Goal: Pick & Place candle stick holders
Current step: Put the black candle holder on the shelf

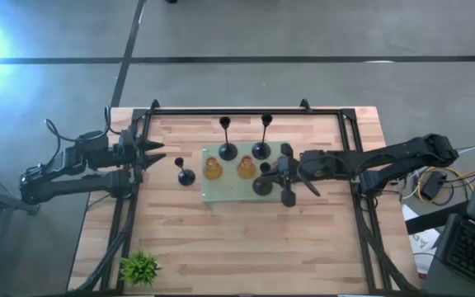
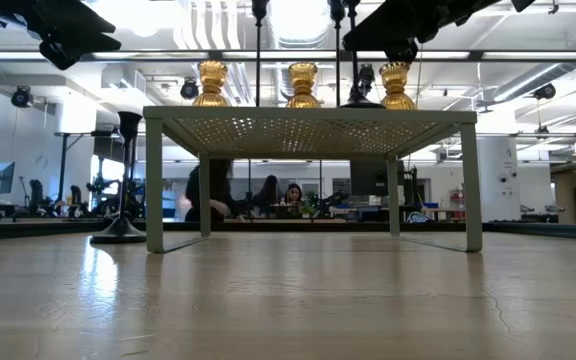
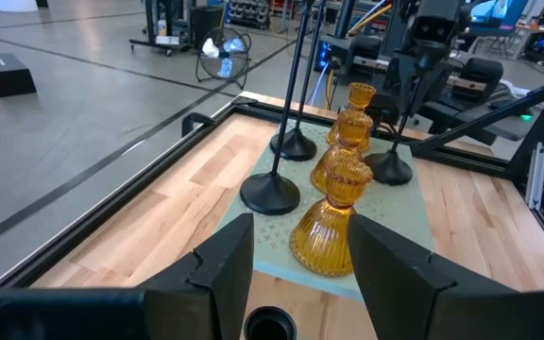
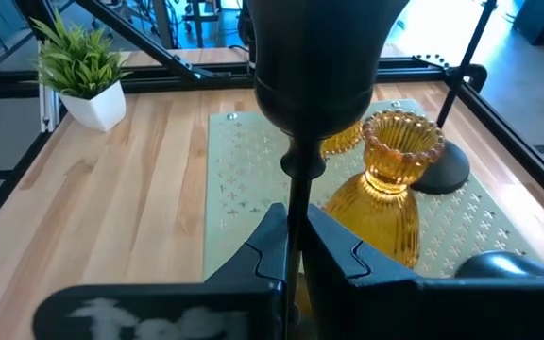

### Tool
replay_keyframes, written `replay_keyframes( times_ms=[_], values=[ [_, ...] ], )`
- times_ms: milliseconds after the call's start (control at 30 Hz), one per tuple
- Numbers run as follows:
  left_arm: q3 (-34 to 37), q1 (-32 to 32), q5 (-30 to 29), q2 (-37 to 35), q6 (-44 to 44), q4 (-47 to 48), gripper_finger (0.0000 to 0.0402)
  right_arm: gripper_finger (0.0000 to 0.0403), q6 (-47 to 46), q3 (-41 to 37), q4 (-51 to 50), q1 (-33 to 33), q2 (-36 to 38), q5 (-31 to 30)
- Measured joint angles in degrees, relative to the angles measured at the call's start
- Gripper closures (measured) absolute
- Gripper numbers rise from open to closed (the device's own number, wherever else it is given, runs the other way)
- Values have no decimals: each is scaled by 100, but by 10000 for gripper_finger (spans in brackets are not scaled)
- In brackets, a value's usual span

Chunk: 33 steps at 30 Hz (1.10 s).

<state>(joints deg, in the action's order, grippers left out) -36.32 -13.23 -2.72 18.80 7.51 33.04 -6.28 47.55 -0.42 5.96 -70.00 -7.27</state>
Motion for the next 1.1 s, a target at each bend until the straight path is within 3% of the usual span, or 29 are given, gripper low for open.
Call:
replay_keyframes(
  times_ms=[1100],
  values=[
    [0, -1, -22, -1, 48, 1, 225, 380, -117, -149, 192, -2, 53, 129]
  ],
)
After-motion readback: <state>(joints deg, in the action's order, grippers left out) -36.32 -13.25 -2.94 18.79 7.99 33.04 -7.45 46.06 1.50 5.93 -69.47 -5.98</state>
